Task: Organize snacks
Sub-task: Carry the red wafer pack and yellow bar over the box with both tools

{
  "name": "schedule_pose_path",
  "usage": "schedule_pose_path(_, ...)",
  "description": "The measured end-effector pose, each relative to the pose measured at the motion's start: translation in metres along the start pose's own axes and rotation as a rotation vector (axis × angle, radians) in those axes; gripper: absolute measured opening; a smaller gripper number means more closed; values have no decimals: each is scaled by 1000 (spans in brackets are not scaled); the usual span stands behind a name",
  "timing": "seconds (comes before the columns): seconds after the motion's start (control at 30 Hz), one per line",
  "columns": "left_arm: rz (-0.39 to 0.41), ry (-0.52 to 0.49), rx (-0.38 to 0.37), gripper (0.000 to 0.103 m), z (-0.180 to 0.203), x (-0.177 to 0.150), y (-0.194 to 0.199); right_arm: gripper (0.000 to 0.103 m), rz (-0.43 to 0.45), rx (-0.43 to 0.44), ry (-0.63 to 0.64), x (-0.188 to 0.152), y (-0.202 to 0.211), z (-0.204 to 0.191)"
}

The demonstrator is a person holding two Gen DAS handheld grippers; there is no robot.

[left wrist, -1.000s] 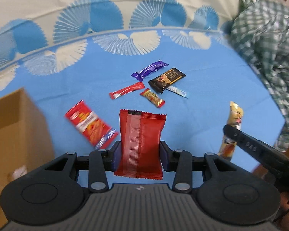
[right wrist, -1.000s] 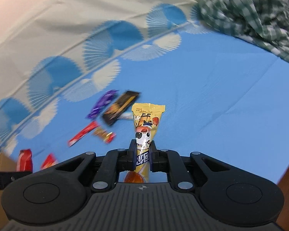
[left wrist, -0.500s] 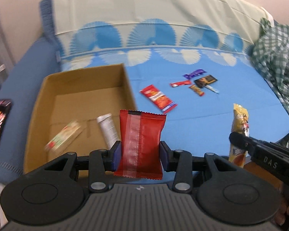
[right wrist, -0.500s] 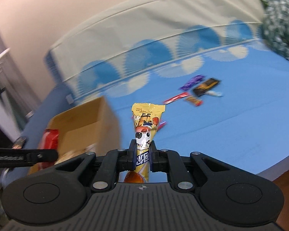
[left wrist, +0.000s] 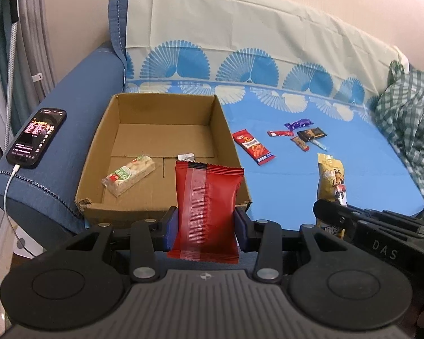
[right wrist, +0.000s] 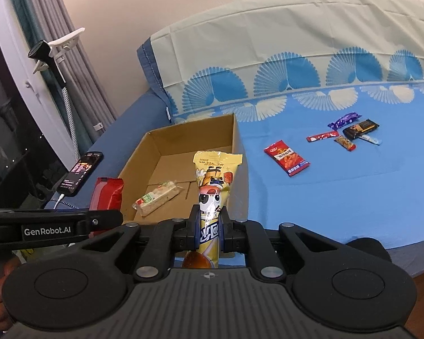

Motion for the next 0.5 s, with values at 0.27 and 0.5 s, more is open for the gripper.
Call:
schedule_pose_path(0.27,34,30,-10,46,-10,-4,13,12,8,-13,33,-1,6,-14)
schedule_pose_path(0.5,42,46,-10,46,-16,-5,16,12,2,-14,51,-3,7,-22)
Point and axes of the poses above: each gripper's, at about its wrist camera, not at the fingertips, and y roughly against the way its jaws point, z to its right, x to its top, the point moved 4 cm from there along -y, roughly the way its jaws point, and after that the axes turned 12 degrees about x, right-handed, at the moved point
